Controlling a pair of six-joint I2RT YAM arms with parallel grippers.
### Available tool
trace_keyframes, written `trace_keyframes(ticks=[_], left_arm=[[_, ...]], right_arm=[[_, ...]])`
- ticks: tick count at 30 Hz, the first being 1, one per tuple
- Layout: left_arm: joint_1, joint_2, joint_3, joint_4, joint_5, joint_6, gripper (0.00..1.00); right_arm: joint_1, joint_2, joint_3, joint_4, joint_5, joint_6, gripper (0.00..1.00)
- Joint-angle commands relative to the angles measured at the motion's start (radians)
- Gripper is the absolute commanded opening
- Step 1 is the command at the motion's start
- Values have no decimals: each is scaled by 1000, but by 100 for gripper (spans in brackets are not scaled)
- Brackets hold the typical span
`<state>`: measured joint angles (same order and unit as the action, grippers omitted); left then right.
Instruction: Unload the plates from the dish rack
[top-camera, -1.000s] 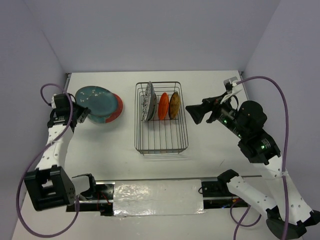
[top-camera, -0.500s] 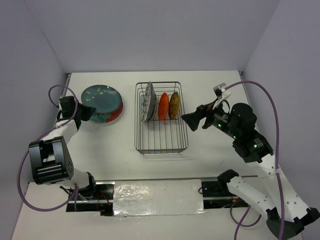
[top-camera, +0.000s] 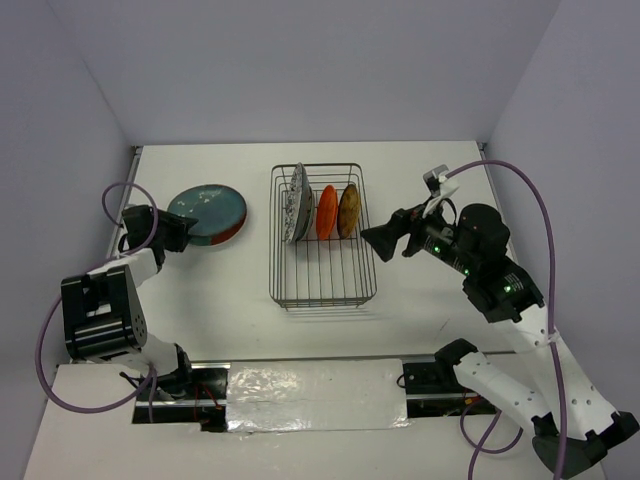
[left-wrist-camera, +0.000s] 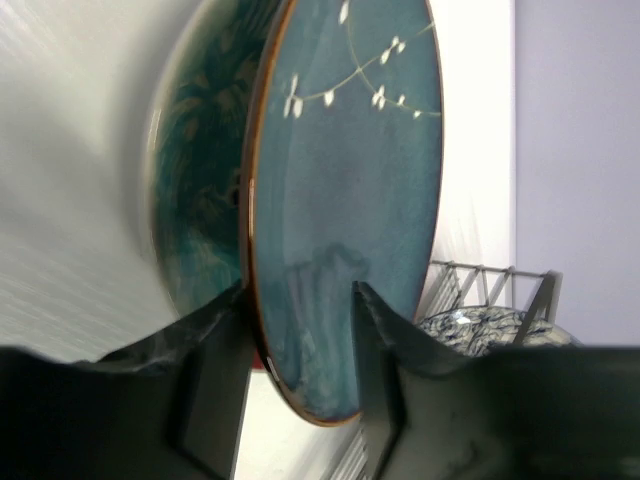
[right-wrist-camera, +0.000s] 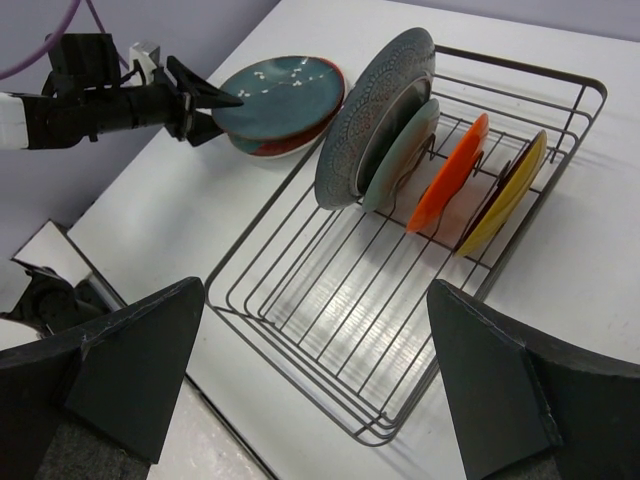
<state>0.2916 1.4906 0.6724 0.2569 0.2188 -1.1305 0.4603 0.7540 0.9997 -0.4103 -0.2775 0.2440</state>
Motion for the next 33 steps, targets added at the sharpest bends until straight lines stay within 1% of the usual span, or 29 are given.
trace_keyframes(ticks=[1,3,6,8,10,12,13,15,16,18,19,21,22,23,26,28,30,33], left_arm=[[4,-9,-14,95,30,-3,60],[6,-6,-17,67,22,8,69],[6,22,-11,48,34,24,73],[6,52,3,22,63,41,73],[6,63,18,-17,67,61,77],[4,66,36,-60,65,74,98],[4,72,45,-77,65,87,100],[0,89,75,-151,67,104,100],[-5,106,110,-189,64,118,100],[-5,112,128,-270,54,123,99],[-5,99,130,-304,39,129,100],[-5,70,135,-386,-41,138,99],[-5,36,135,-412,-65,141,99],[-2,22,139,-454,-102,143,100],[-2,-24,148,-505,-151,143,99],[-2,-38,161,-537,-168,147,100],[-2,-32,191,-562,-179,165,100],[-2,0,248,-631,-182,199,99]], right_arm=[[5,13,-7,38,-15,-12,100],[5,27,-9,36,-22,-11,100],[8,39,-12,31,-16,-11,100],[14,44,-13,30,-15,-9,100],[14,57,-12,30,-11,-8,100],[20,74,-6,27,-9,-5,100],[31,97,-1,24,0,-5,100],[49,128,23,-4,24,-3,100],[76,161,36,-16,65,-3,100],[121,195,72,-51,141,-5,100],[183,232,88,-79,238,-6,100],[247,277,149,-116,349,-6,100],[276,324,174,-134,397,-5,100],[317,370,218,-166,479,7,100],[356,441,285,-183,578,43,100],[360,476,316,-189,609,67,100],[365,531,372,-200,662,81,100],[368,617,492,-272,712,130,100]])
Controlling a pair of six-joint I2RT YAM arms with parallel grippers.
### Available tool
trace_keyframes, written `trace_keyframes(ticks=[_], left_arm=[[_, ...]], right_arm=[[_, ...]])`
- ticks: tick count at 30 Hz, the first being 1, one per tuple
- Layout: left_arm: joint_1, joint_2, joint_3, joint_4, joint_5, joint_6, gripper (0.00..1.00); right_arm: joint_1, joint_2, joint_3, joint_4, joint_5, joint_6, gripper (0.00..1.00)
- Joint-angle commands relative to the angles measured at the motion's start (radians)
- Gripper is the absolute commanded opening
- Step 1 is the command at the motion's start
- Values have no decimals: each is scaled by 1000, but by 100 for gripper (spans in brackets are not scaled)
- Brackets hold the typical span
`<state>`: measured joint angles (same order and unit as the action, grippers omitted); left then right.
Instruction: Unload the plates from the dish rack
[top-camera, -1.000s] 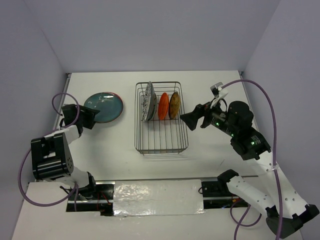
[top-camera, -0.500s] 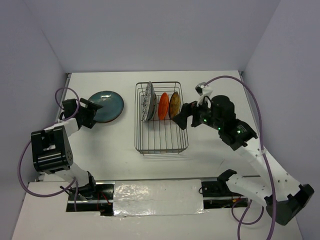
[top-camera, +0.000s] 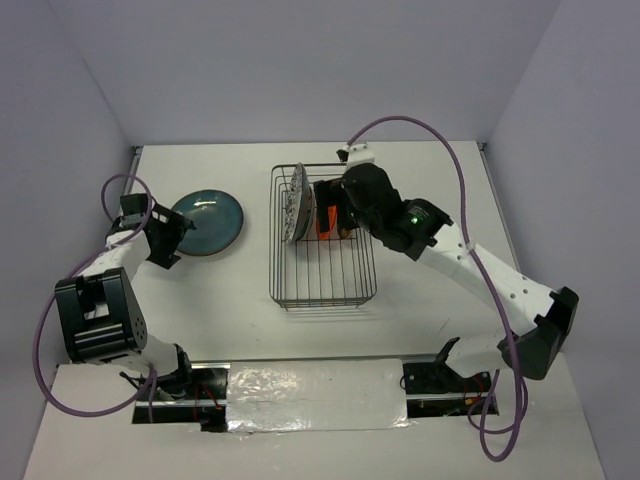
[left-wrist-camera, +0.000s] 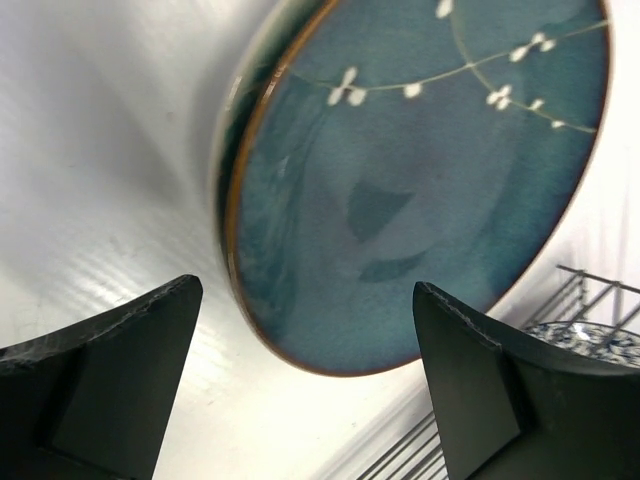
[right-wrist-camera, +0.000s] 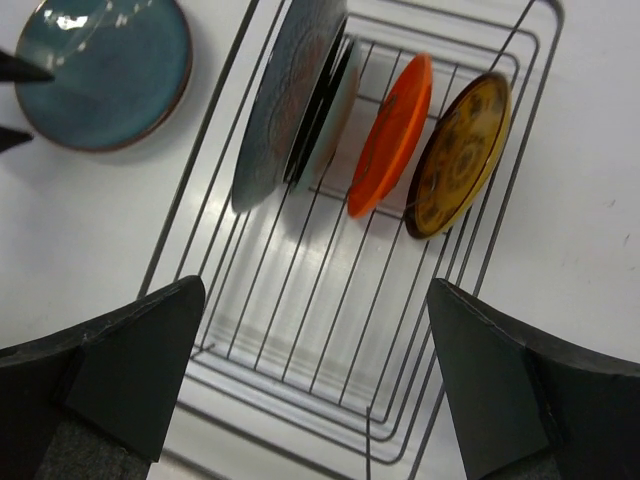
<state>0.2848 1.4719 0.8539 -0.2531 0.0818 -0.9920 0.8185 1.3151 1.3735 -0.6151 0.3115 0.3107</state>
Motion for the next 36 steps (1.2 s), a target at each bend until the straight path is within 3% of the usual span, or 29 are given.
trace_keyframes(ticks=[1,7,14,22,28,36], left_arm=[[5,28,86,-145,-51,68,99],[4,13,183,-319,-183,81,100],[4,-296,191,-428,-298,156,100],[1,-675,131,-358,-91,486,99],[-73,-904,-5,-307,-120,529,99],[-117,-946,-13,-307,-122,526,99]], right_arm=[[11,74,137,-80,126,67,100],[28,167,217,-89,152,85,100],[51,383,482,-290,366,177,100],[73,671,787,-437,544,240,97],[76,815,960,-450,589,188,81],[76,903,1001,-376,584,120,58]])
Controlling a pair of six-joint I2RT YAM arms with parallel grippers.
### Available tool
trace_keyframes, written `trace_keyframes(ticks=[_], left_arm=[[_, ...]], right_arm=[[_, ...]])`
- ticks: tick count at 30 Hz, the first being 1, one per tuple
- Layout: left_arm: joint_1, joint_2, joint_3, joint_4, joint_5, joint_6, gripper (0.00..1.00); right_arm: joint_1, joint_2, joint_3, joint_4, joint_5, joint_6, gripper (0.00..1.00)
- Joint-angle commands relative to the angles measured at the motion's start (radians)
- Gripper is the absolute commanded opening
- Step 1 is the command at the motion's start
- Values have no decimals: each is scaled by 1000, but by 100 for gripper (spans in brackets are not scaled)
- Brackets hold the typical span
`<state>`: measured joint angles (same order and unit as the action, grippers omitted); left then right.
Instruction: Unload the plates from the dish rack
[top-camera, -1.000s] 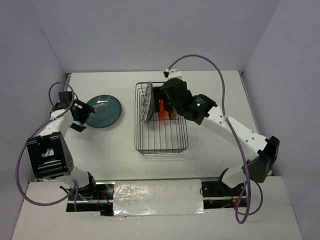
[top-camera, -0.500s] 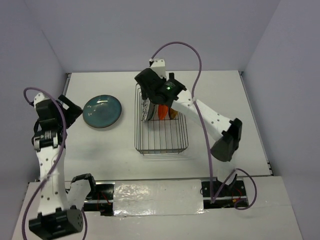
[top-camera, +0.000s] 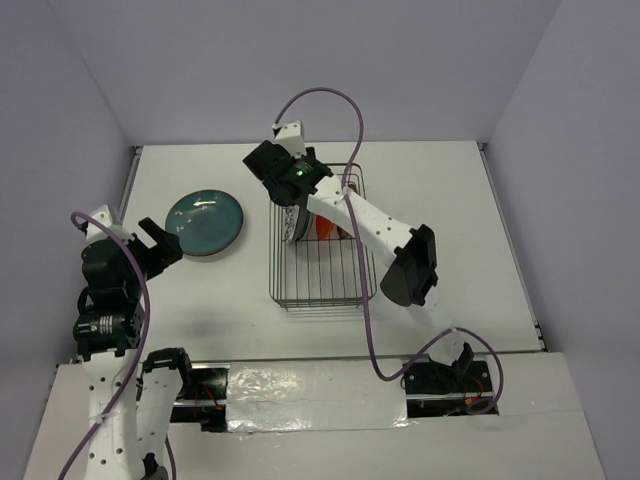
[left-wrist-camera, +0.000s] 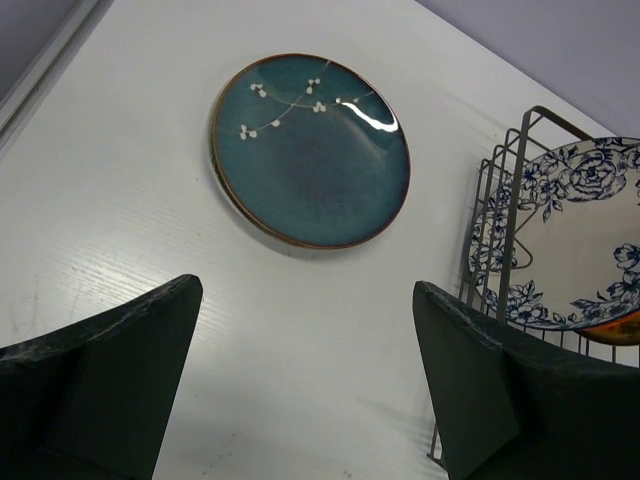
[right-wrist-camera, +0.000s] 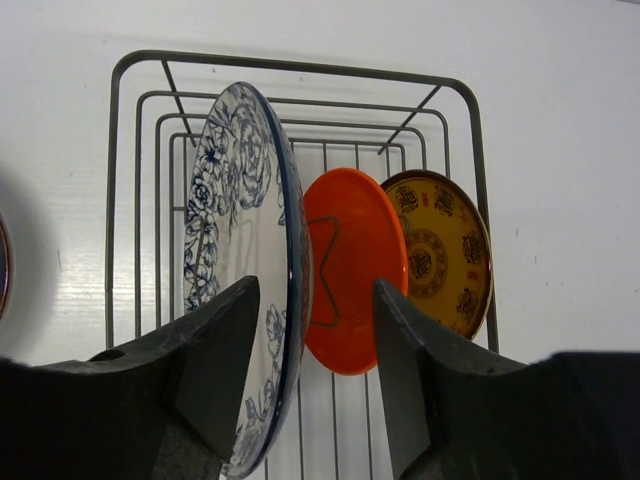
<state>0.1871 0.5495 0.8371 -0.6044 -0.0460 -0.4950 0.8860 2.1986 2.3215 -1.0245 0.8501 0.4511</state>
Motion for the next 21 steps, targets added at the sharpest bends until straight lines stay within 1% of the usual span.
trace_keyframes(ticks=[1,6,8,9,11,13,17,18,21], left_arm=[[-24,-28,2,43,3,27,100],[-41,-59,-3,43,-5,24,99],[-43,-62,-3,43,-5,22,100],[-44,-62,-4,43,-6,22,100],[-44,-59,-4,43,-2,24,100],[-44,-59,-6,45,-2,23,100],[-44,-57,-4,45,0,22,100],[-47,-59,-6,43,0,22,100],[-49,-62,-6,43,-5,21,99]], right_arm=[[10,27,53,38,47,-29,56],[8,69,72,23,76,-15,46],[8,78,67,21,90,-14,45],[10,81,68,14,95,-9,40],[11,79,64,9,109,0,38],[18,75,56,9,130,3,32],[25,70,52,7,167,6,26],[24,70,50,6,170,11,23],[25,75,52,-6,187,27,17]])
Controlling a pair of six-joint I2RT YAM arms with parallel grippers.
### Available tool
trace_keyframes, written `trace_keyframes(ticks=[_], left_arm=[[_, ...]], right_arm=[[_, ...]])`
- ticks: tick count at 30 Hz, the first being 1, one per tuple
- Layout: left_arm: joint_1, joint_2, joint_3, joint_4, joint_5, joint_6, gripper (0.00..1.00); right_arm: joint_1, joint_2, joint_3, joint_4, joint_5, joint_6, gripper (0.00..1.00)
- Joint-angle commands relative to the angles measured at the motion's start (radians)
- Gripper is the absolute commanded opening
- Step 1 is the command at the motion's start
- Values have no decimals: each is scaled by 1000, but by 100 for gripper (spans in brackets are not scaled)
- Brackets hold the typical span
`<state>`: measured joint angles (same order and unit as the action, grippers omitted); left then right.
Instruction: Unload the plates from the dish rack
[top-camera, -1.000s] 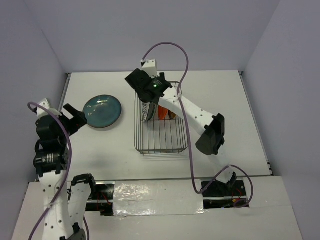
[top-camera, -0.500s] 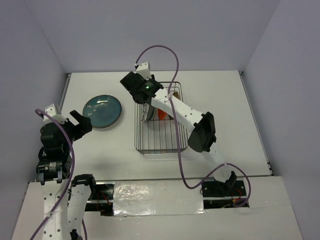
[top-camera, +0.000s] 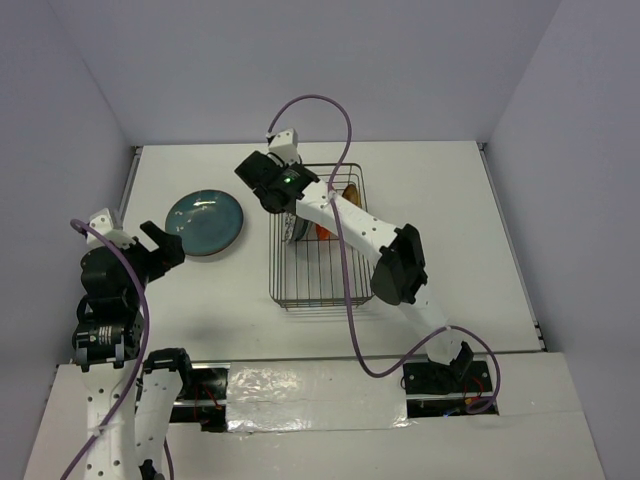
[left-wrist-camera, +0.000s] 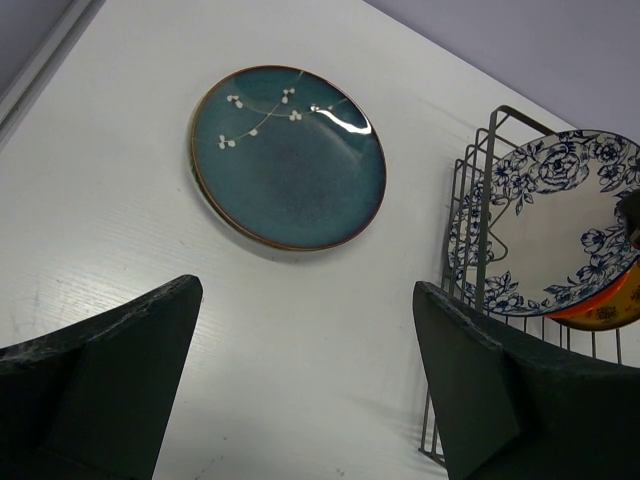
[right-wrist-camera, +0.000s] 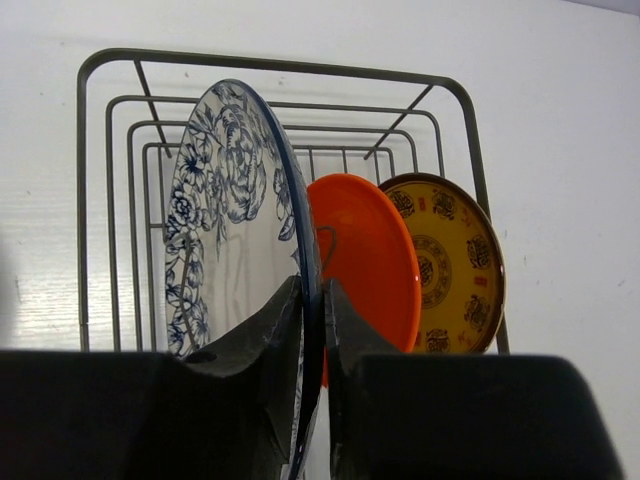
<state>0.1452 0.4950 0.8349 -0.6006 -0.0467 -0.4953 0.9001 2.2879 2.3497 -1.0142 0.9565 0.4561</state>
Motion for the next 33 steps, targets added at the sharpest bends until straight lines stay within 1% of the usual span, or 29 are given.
trace_keyframes(ticks=[1,2,3,5,14,19,24,27,29,31,33], left_arm=[[-6,-9,-3,39,-4,21,100],[-7,-9,-5,39,-5,21,100],[-7,-6,-5,39,-4,21,100],[-9,-4,-5,39,-4,20,100],[-19,-4,-5,36,-10,18,100],[-21,-4,-5,36,-12,17,100],[-22,-6,-3,36,-16,15,100],[-24,-3,-3,33,-19,15,99],[-26,-4,-3,33,-19,15,100],[-26,-3,-3,33,-22,15,99],[-26,-3,-3,33,-22,14,99]], right_arm=[[8,-13,23,-21,82,27,15],[8,-11,23,-24,88,33,9],[10,-11,22,-29,91,47,7],[5,-10,20,-30,94,61,0],[-41,-11,14,-70,93,79,0],[-67,-47,-30,-57,97,69,0],[-70,-59,-30,-21,105,7,0],[-70,-74,-47,40,96,-66,0],[-72,-76,-34,45,99,-92,0],[-70,-88,-26,52,70,-126,0],[-70,-120,-55,107,51,-161,0]])
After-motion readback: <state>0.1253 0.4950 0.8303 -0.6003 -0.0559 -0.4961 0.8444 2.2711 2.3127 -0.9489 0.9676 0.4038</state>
